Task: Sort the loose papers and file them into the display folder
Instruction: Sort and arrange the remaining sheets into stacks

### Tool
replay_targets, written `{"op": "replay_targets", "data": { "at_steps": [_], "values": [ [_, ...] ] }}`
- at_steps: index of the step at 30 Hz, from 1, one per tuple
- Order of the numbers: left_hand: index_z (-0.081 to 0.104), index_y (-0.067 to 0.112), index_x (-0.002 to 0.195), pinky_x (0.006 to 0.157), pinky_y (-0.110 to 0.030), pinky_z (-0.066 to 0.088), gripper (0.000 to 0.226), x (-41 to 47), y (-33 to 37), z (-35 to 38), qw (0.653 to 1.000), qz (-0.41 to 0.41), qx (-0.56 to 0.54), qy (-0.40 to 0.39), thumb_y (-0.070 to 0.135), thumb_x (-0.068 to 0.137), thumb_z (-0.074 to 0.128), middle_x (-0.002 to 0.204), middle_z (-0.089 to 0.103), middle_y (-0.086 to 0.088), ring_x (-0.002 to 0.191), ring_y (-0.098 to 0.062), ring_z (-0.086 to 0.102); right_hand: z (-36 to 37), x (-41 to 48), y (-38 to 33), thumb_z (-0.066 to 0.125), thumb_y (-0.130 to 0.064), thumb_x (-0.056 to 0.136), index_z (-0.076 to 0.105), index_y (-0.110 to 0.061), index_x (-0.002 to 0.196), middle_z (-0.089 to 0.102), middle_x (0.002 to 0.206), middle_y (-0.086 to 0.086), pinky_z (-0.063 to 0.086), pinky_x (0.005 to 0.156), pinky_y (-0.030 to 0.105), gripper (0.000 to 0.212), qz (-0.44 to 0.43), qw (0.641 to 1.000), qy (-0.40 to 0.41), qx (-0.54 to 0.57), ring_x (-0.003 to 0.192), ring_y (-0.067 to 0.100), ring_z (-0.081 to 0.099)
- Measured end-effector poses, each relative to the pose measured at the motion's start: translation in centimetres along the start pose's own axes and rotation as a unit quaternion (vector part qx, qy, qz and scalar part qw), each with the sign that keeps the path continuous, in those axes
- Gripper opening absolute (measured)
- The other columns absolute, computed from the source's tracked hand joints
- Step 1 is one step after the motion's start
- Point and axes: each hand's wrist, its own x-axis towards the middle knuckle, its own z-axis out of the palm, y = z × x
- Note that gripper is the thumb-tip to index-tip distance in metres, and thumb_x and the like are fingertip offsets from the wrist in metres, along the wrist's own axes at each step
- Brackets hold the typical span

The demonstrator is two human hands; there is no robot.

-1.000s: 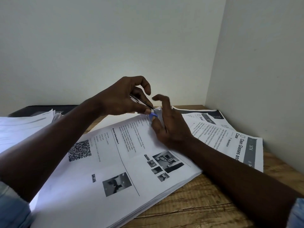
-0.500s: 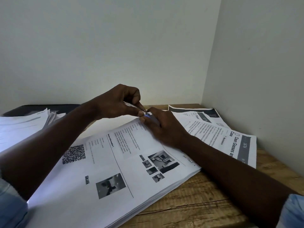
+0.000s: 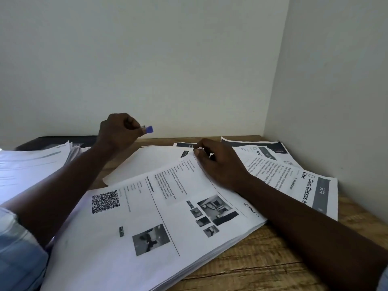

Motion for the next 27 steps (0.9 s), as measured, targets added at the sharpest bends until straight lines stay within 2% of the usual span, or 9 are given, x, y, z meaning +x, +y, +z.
{"op": "replay_targets", "data": {
  "at_steps": [6, 11, 14, 16, 19, 21, 23, 25, 27],
  "values": [
    [0.065, 0.021, 0.076, 0.080, -0.037, 0.053, 0.016, 0.1, -4.0, 0.2, 0.986, -0.026, 0.160, 0.028, 0.027, 0.081, 0.079, 0.094, 0.074, -0.004, 0.094, -0.034, 0.068, 0.2, 0.0, -0.1, 0.051, -0.043, 0.096, 0.057, -0.032, 0.086, 0.062, 0.072, -0.007, 0.050, 0.066, 0.040, 0.016, 0.007, 1.000, -0.007, 0.010, 0.060, 0.010, 0.054],
    [0.067, 0.016, 0.091, 0.073, -0.035, 0.045, 0.035, 0.3, -4.9, 0.8, 0.959, -0.045, 0.278, -0.038, 0.048, 0.084, 0.077, 0.100, 0.070, -0.013, 0.101, -0.038, 0.065, 0.1, 0.1, -0.1, 0.055, -0.045, 0.096, 0.057, -0.025, 0.088, 0.063, 0.074, -0.007, 0.049, 0.069, 0.038, 0.021, 0.000, 1.000, -0.014, -0.005, 0.068, 0.011, 0.057],
    [0.067, 0.018, 0.100, 0.080, -0.038, 0.049, 0.033, 0.4, -4.3, 0.9, 0.956, -0.026, 0.291, -0.028, 0.044, 0.083, 0.075, 0.108, 0.069, -0.011, 0.106, -0.037, 0.063, 0.1, 0.2, -0.2, 0.053, -0.044, 0.095, 0.055, -0.033, 0.086, 0.062, 0.073, -0.011, 0.043, 0.066, 0.033, 0.015, 0.002, 1.000, -0.017, 0.008, 0.067, 0.004, 0.054],
    [0.068, 0.024, 0.097, 0.087, -0.038, 0.050, 0.026, 0.6, -3.1, 0.3, 0.969, -0.009, 0.248, -0.018, 0.045, 0.083, 0.075, 0.107, 0.069, -0.002, 0.107, -0.030, 0.063, 0.0, 0.2, -0.3, 0.053, -0.043, 0.098, 0.056, -0.034, 0.089, 0.063, 0.077, -0.011, 0.043, 0.067, 0.033, 0.013, 0.001, 1.000, -0.011, 0.017, 0.071, 0.005, 0.056],
    [0.073, 0.024, 0.089, 0.081, -0.032, 0.049, 0.031, 0.8, 0.4, -1.1, 0.980, -0.027, 0.086, -0.177, 0.055, 0.088, 0.073, 0.094, 0.077, 0.003, 0.095, -0.019, 0.069, -0.4, 0.4, -0.6, 0.053, -0.036, 0.104, 0.057, -0.028, 0.094, 0.063, 0.082, -0.012, 0.045, 0.075, 0.034, 0.014, 0.003, 1.000, 0.003, 0.029, 0.079, 0.004, 0.057],
    [0.077, 0.017, 0.101, 0.080, -0.034, 0.052, 0.041, -0.4, 3.7, -2.3, 0.940, -0.066, -0.032, -0.334, 0.056, 0.094, 0.066, 0.101, 0.080, -0.003, 0.090, -0.020, 0.074, -0.9, 0.6, -0.8, 0.050, -0.034, 0.106, 0.054, -0.025, 0.094, 0.062, 0.079, -0.011, 0.045, 0.073, 0.031, 0.015, 0.014, 0.998, 0.017, 0.051, 0.076, 0.002, 0.057],
    [0.077, 0.017, 0.111, 0.081, -0.032, 0.054, 0.043, -2.0, 6.6, -3.5, 0.891, -0.079, -0.041, -0.445, 0.054, 0.099, 0.059, 0.106, 0.079, -0.002, 0.087, -0.016, 0.074, -1.1, 0.7, -0.8, 0.049, -0.033, 0.107, 0.051, -0.023, 0.091, 0.062, 0.075, -0.010, 0.043, 0.068, 0.030, 0.018, 0.025, 0.997, 0.034, 0.062, 0.074, 0.001, 0.058],
    [0.077, 0.022, 0.113, 0.085, -0.029, 0.055, 0.030, -3.2, 8.2, -4.0, 0.872, -0.027, 0.037, -0.488, 0.045, 0.101, 0.060, 0.107, 0.079, 0.006, 0.092, -0.011, 0.075, -1.5, 0.7, -0.9, 0.050, -0.032, 0.107, 0.050, -0.023, 0.088, 0.061, 0.072, -0.012, 0.043, 0.067, 0.032, 0.021, 0.031, 0.995, 0.053, 0.080, 0.070, 0.002, 0.057],
    [0.076, 0.023, 0.109, 0.086, -0.027, 0.053, 0.014, -3.9, 9.2, -4.1, 0.888, 0.039, 0.085, -0.450, 0.028, 0.100, 0.068, 0.107, 0.078, 0.007, 0.100, -0.013, 0.073, -1.8, 0.7, -1.3, 0.048, -0.036, 0.107, 0.052, -0.024, 0.091, 0.059, 0.068, -0.018, 0.042, 0.066, 0.034, 0.020, 0.039, 0.991, 0.075, 0.102, 0.066, 0.001, 0.054]
  ]
}}
